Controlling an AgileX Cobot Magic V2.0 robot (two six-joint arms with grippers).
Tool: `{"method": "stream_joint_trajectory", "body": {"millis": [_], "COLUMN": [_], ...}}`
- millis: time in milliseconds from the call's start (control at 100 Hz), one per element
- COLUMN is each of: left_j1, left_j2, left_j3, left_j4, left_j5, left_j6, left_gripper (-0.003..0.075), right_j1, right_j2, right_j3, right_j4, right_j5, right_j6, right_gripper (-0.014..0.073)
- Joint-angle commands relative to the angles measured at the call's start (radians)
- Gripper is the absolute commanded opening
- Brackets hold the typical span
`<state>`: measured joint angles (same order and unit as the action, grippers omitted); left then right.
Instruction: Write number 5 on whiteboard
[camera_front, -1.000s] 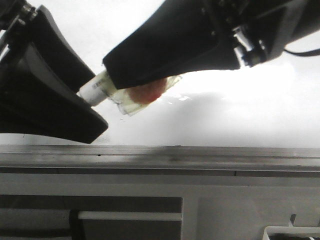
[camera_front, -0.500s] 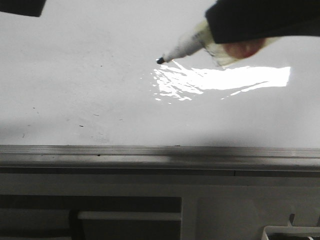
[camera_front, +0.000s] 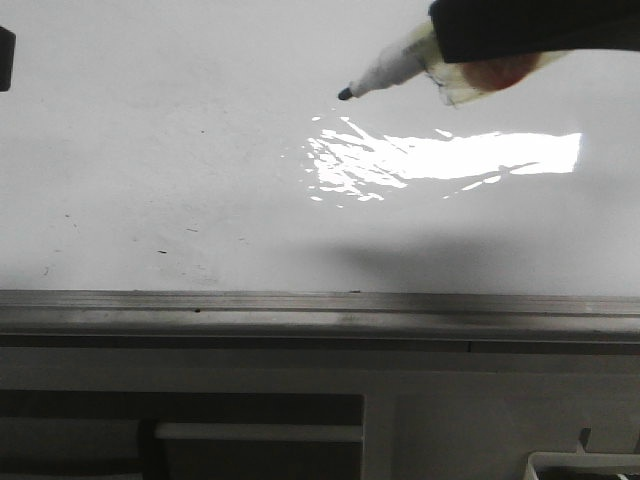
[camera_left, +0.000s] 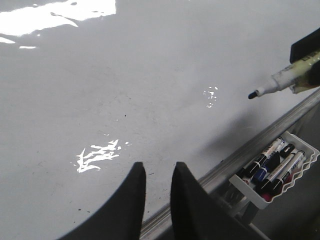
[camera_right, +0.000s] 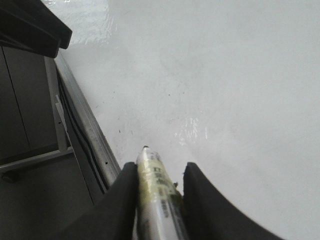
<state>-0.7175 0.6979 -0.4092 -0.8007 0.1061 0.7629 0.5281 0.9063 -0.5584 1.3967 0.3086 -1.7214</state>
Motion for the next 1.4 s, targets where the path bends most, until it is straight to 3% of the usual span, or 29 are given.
{"method": "stream_joint_trajectory", "body": {"millis": [0, 180, 690, 1390], "left_j1": [0.003, 0.003, 0.003, 0.003], "left_j2": [-0.004, -0.004, -0.004, -0.004], "left_j3": [-0.028, -0.028, -0.028, -0.028], "left_j4": [-0.018, -0.022, -0.022, -0.024], "left_j5": [-0.059, -0.058, -0.038, -0.032], "left_j6": [-0.013, -0.013, -0.013, -0.013], "left_gripper": [0.0034, -0.0020, -0.0020, -0.0020], "right_j1": [0.003, 0.003, 0.003, 0.003], "right_j2": [0.045, 0.132, 0.203, 0.231], "right_j3": [-0.079, -0.143, -0.154, -0.078], "right_j4": [0.033, 0.033, 0.033, 0.050], "right_j5": [-0.008, -0.043, -0.180, -0.177], "right_j6": [0.003, 0.003, -0.002, -0.002], "right_gripper": [-0.0048, -0.0048, -0.0048, -0.0048]}}
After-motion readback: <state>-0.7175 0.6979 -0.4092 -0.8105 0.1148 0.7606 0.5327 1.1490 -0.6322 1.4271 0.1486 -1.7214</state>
